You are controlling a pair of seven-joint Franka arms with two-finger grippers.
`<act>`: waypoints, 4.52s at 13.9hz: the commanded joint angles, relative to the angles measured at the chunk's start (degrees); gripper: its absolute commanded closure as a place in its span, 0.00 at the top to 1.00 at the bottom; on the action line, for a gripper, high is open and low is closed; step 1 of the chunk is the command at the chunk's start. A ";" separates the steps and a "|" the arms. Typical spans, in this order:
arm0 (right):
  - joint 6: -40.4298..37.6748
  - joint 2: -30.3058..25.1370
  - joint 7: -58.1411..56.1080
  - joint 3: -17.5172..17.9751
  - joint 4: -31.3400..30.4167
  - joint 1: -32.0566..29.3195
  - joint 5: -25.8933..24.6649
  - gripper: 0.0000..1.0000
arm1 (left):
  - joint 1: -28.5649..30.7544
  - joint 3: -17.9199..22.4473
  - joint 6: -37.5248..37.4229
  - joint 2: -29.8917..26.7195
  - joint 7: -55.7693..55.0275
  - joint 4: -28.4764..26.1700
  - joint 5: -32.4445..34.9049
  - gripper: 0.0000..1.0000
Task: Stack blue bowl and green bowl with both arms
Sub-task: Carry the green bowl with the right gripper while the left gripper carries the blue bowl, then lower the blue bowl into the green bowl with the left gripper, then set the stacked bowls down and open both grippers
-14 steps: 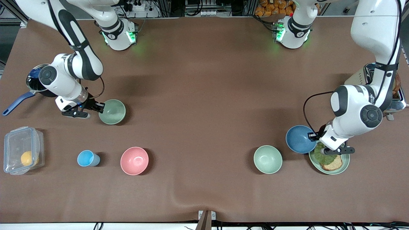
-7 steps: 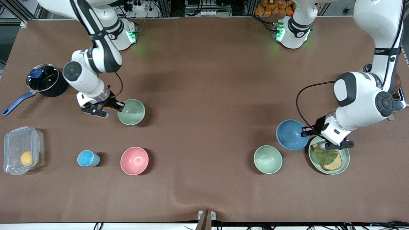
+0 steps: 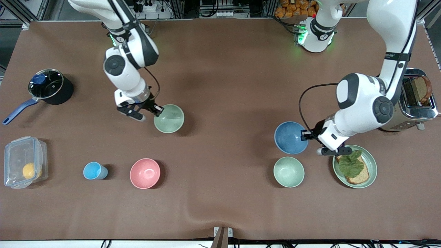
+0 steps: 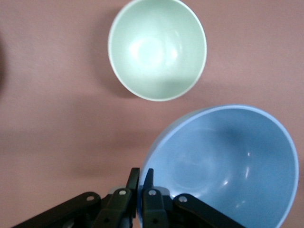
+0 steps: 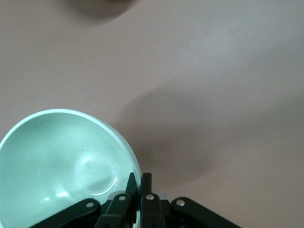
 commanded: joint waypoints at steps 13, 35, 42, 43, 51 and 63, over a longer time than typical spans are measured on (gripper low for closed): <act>11.40 14.86 27.46 -0.91 9.57 22.34 1.88 0.00 | -7.74 -0.01 0.41 -2.83 -6.12 -3.63 -0.82 0.00; 1.66 11.54 31.17 -0.91 13.26 15.68 3.46 1.00 | -18.11 -5.11 7.88 -2.84 -22.38 -12.52 -4.42 0.00; 2.80 15.48 30.64 -0.91 13.35 11.98 19.79 1.00 | -20.57 -6.08 12.63 0.42 -25.63 -12.08 -4.33 0.00; 4.45 16.54 30.64 -0.73 13.35 11.89 22.25 1.00 | -20.74 -6.08 12.63 0.51 -25.72 -11.81 -4.42 0.00; 8.34 20.94 25.13 1.20 15.81 13.03 45.97 1.00 | -22.24 -5.99 14.74 5.69 -29.06 -7.33 -3.54 0.00; 8.42 21.65 14.65 1.11 15.37 14.44 56.02 1.00 | -23.82 -5.81 15.18 7.27 -30.54 -6.89 -3.54 0.00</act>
